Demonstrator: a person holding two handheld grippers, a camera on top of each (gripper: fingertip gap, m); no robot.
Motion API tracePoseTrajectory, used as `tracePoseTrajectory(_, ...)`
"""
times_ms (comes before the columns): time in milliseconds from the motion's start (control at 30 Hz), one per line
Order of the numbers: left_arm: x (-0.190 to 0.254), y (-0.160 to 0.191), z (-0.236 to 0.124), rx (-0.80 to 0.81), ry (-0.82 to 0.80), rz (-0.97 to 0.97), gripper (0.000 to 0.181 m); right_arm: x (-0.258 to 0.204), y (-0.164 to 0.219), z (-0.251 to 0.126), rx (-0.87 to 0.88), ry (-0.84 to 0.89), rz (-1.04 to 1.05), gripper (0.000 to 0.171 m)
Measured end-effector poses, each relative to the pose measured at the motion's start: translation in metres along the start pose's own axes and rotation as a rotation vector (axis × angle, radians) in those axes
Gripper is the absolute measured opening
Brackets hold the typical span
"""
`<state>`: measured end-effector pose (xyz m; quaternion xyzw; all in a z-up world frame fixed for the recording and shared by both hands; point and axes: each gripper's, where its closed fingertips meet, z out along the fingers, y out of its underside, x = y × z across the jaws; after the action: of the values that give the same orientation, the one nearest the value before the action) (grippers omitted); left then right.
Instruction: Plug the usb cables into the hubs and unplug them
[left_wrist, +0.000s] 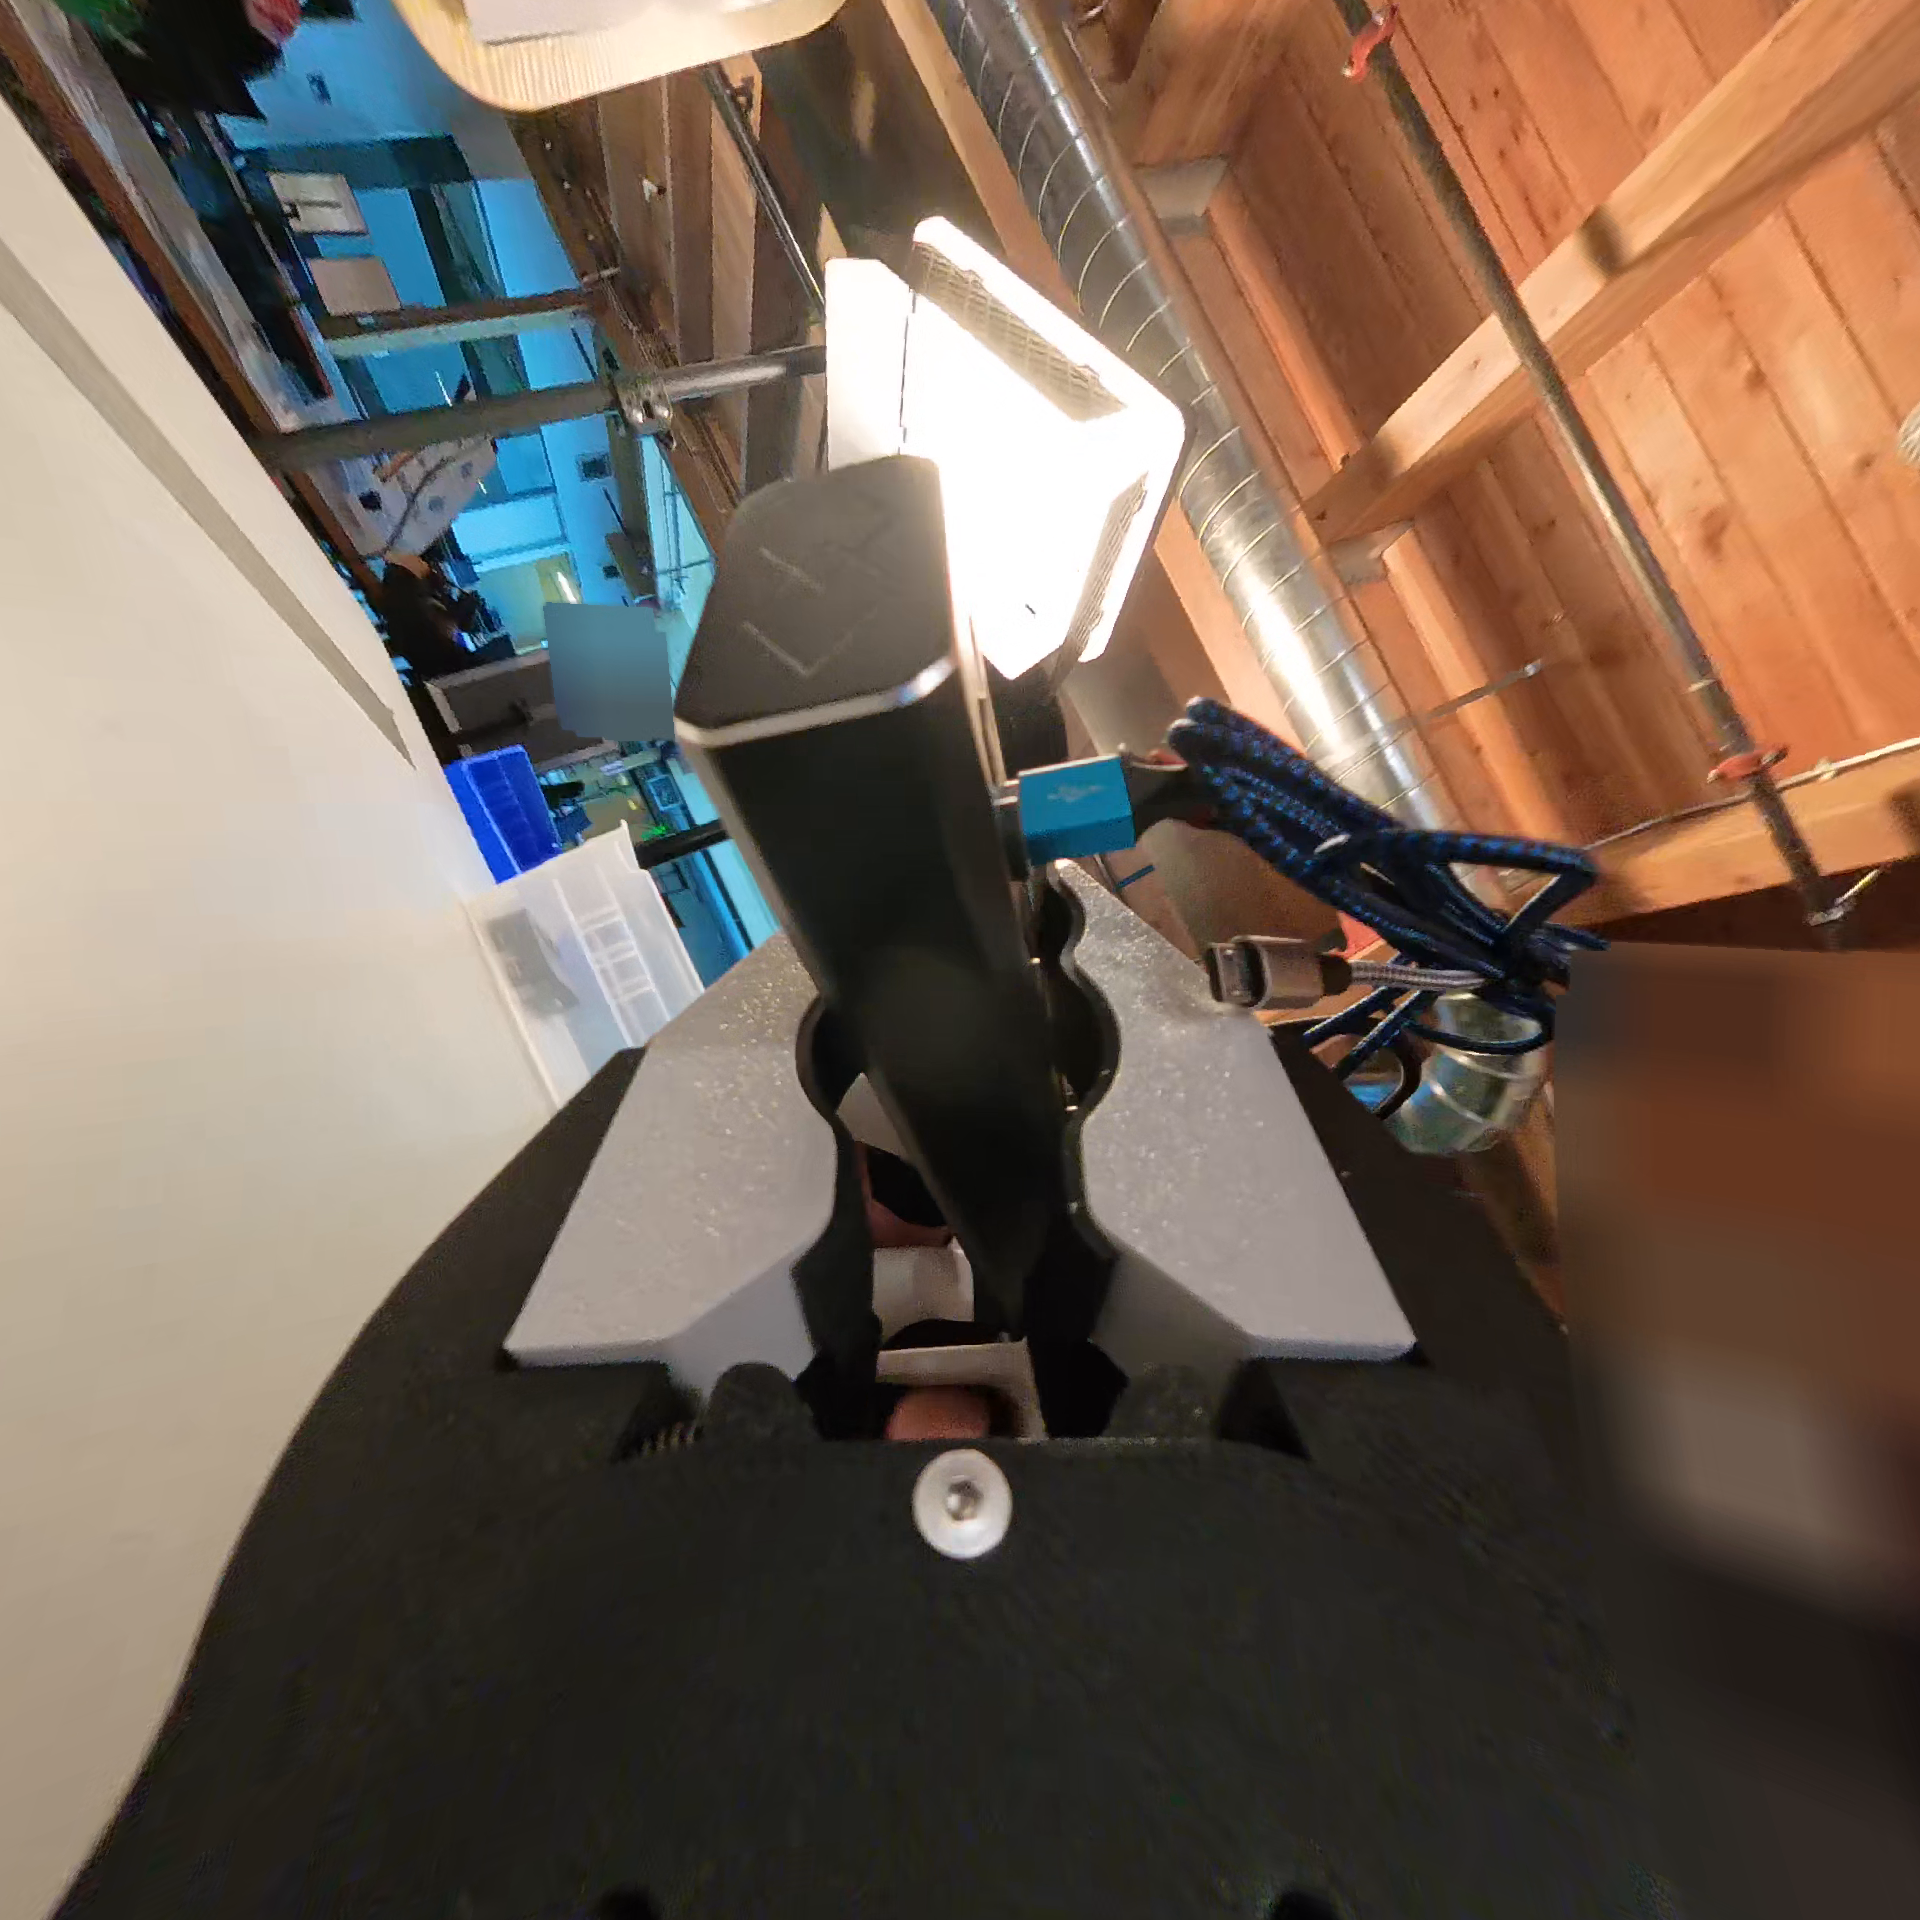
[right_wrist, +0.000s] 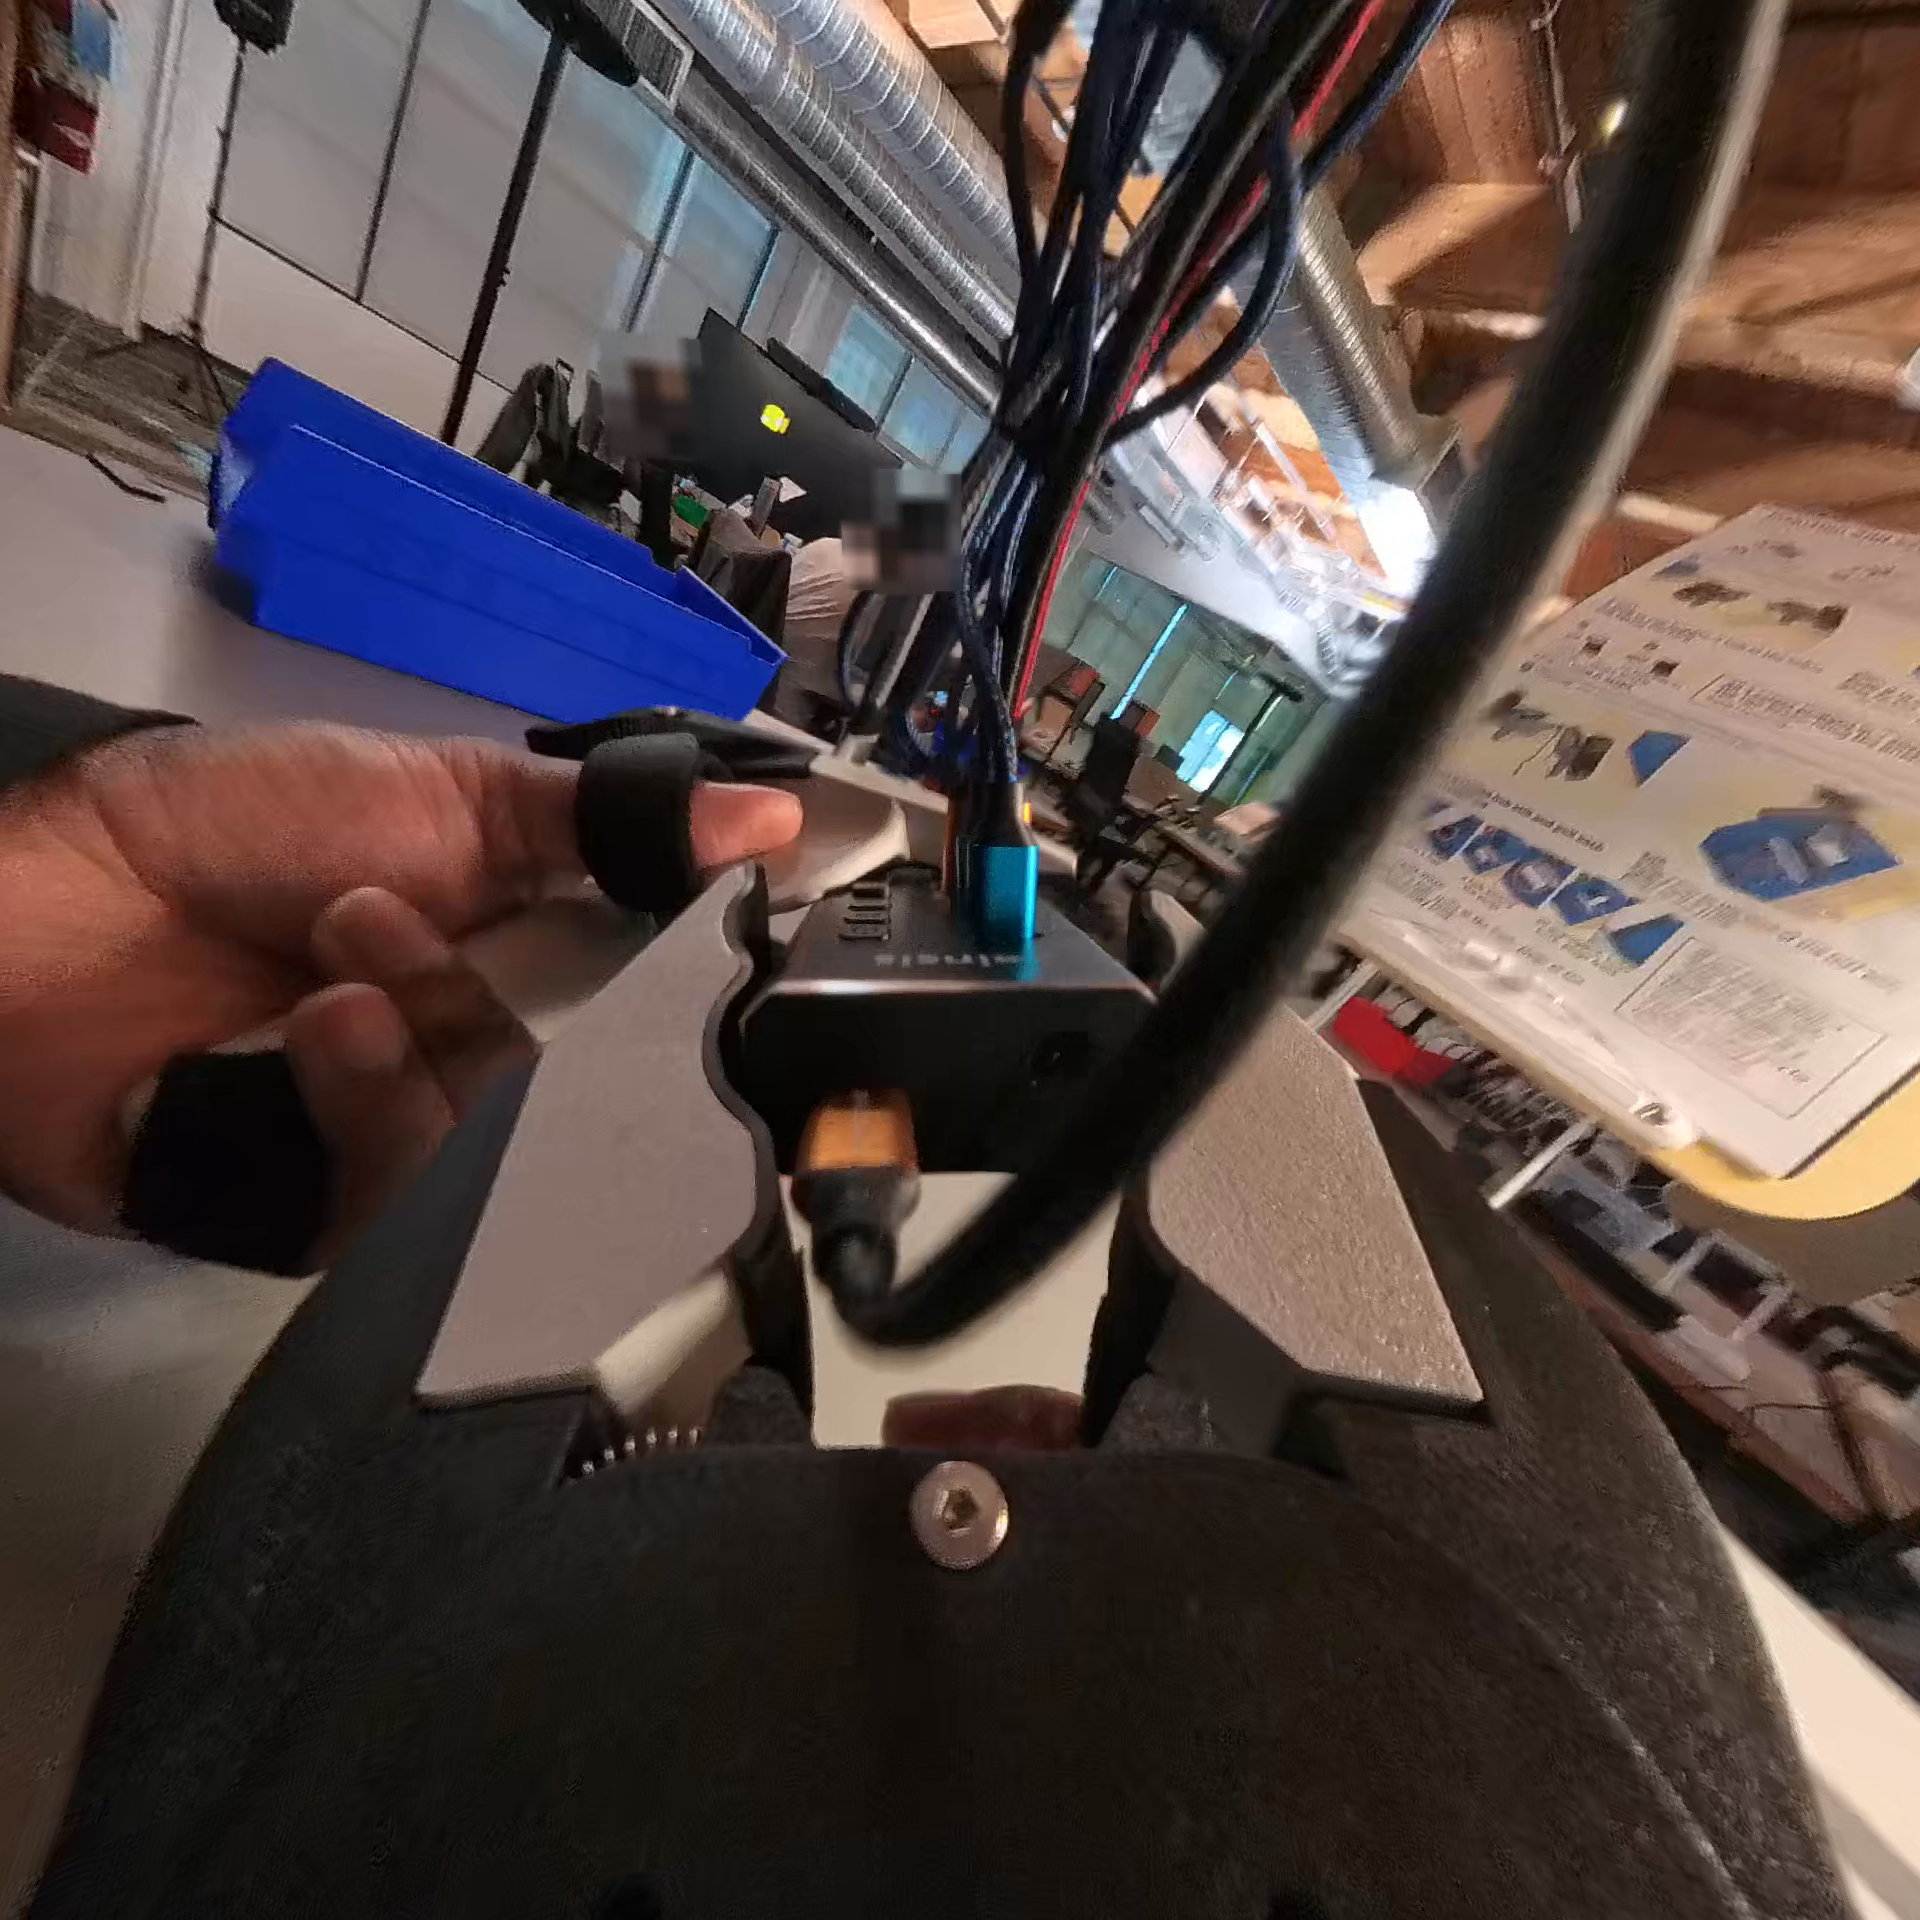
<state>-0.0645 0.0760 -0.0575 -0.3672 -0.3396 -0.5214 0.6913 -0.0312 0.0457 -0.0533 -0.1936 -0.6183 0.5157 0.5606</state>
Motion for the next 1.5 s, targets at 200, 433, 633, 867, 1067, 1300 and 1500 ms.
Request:
tracePoseTrajectory(200,0.014,-0.019,-0.004,0.025,-0.004,0.153,0.029,-0.005,0.010,0.002,-0.068,-0.039,0.033,0.071)
tracePoseTrajectory(433,0.033,-0.082,-0.030,0.131,-0.148,0.516,0.028,0.004,0.027,0.000,-0.146,-0.036,0.036,0.057)
tracePoseTrajectory(633,0.042,-0.112,-0.046,0.066,-0.464,1.114,0.029,0.035,0.067,-0.006,-0.324,0.040,0.089,0.046)
tracePoseTrajectory(867,0.063,-0.091,-0.035,-0.048,-0.604,1.746,0.029,0.061,0.060,-0.015,-0.286,0.113,0.135,0.035)
tracePoseTrajectory(1067,0.052,-0.055,-0.020,-0.171,-0.570,1.941,0.030,0.045,0.017,-0.008,-0.159,0.040,0.230,0.036)
tracePoseTrajectory(1300,0.035,-0.023,-0.009,-0.284,-0.532,2.073,0.031,0.026,-0.030,0.000,-0.049,-0.052,0.390,0.036)
tracePoseTrajectory(1500,0.028,-0.018,-0.008,-0.299,-0.559,2.091,0.030,0.005,-0.021,0.002,-0.138,-0.095,0.309,0.028)
